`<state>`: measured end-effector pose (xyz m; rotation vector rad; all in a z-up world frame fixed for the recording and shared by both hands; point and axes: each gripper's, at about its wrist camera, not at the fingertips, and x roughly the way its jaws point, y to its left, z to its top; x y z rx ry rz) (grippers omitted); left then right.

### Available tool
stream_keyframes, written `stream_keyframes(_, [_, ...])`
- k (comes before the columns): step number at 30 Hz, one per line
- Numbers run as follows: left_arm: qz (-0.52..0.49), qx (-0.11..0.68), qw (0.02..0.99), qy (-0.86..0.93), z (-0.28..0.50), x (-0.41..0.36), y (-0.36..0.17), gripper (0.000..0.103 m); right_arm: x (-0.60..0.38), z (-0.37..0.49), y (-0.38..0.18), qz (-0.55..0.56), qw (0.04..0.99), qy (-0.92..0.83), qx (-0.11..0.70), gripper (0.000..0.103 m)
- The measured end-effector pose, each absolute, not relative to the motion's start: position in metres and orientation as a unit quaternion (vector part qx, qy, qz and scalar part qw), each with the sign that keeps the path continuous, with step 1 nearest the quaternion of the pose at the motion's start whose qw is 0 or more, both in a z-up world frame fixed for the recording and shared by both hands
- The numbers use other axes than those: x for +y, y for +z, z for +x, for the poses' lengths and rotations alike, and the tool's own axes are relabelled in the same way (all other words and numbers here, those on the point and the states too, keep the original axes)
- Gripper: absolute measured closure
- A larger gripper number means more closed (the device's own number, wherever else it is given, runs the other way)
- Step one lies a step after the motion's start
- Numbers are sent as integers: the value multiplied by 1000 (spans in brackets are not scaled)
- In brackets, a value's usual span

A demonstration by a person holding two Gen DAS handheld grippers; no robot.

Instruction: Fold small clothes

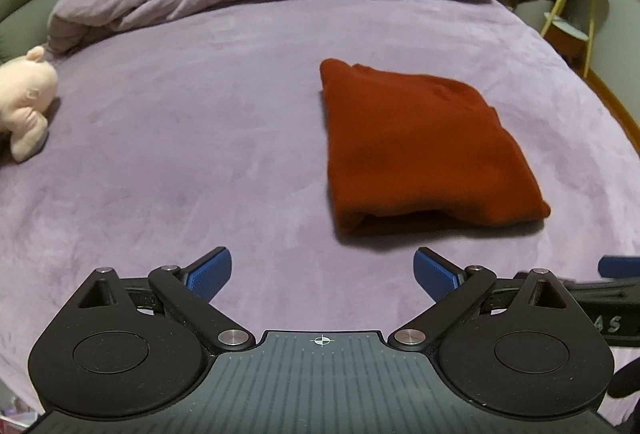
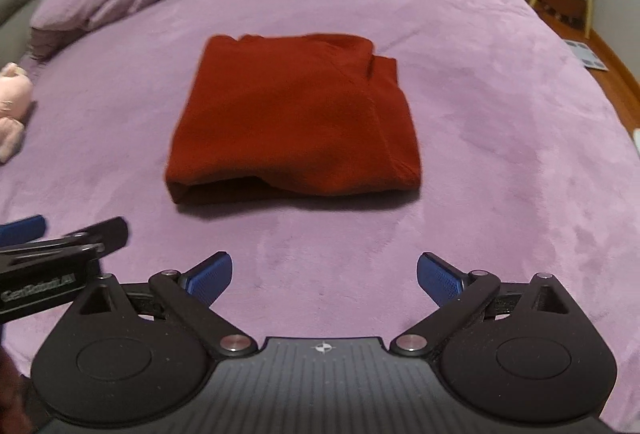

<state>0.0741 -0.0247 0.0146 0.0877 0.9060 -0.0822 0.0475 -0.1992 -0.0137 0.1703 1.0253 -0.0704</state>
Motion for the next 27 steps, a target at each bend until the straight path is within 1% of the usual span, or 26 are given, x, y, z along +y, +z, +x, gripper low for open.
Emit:
stream_keyframes(10, [50,445,894,-24,79,-23,15,3,-193,49,-4,55,871,-47,486,4])
stream_keyframes(27, [57,455,888,-23,83,-24,13,3,-195,52,-1,50,869,-54,489,4])
